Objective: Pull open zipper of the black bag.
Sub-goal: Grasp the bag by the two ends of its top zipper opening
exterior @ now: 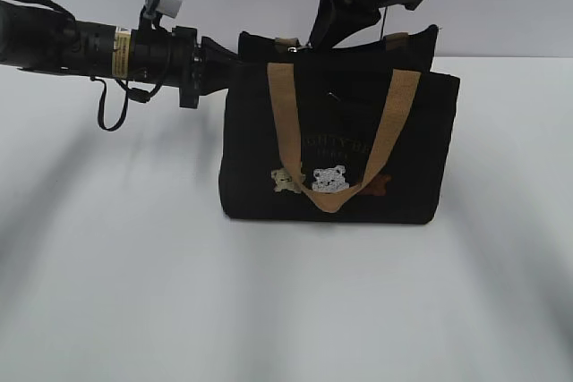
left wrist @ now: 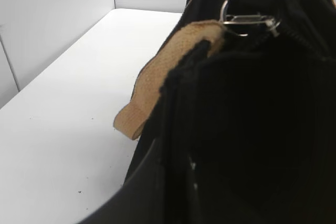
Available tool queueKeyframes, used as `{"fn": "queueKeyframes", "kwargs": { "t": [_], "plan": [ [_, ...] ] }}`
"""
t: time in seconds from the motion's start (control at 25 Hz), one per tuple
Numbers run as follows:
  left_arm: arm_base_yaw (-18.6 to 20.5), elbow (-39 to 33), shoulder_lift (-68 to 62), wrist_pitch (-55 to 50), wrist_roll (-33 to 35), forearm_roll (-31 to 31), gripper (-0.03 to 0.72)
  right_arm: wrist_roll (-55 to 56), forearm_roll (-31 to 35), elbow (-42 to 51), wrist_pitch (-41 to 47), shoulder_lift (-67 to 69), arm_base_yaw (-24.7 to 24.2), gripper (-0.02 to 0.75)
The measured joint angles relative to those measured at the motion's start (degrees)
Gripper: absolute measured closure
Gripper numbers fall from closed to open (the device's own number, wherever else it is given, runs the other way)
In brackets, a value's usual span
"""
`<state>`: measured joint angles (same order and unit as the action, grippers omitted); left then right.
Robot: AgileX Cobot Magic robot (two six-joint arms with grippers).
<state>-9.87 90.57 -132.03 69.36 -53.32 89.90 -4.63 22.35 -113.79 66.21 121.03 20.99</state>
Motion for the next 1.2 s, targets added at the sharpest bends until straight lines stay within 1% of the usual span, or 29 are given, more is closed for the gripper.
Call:
{"fn": "queueKeyframes", "kwargs": {
  "t": [0.2,0.64,1.2],
  "plan": [
    [0.0,0.0,0.0,0.1,0.0,0.0,0.671,-1.5,-0.7,0.0,0.4,-1.6,0.0,0.753],
    [0.0,0.0,0.0,0.2,0.0,0.0,0.671,-2.0,-1.5,0.0,3.1,-4.1,0.0,0.753],
    [0.0,0.0,0.0,0.7,0.0,-0.7,0.671,1.8,-11.4,0.0,4.1,-8.2,-0.3,0.753]
  ]
}}
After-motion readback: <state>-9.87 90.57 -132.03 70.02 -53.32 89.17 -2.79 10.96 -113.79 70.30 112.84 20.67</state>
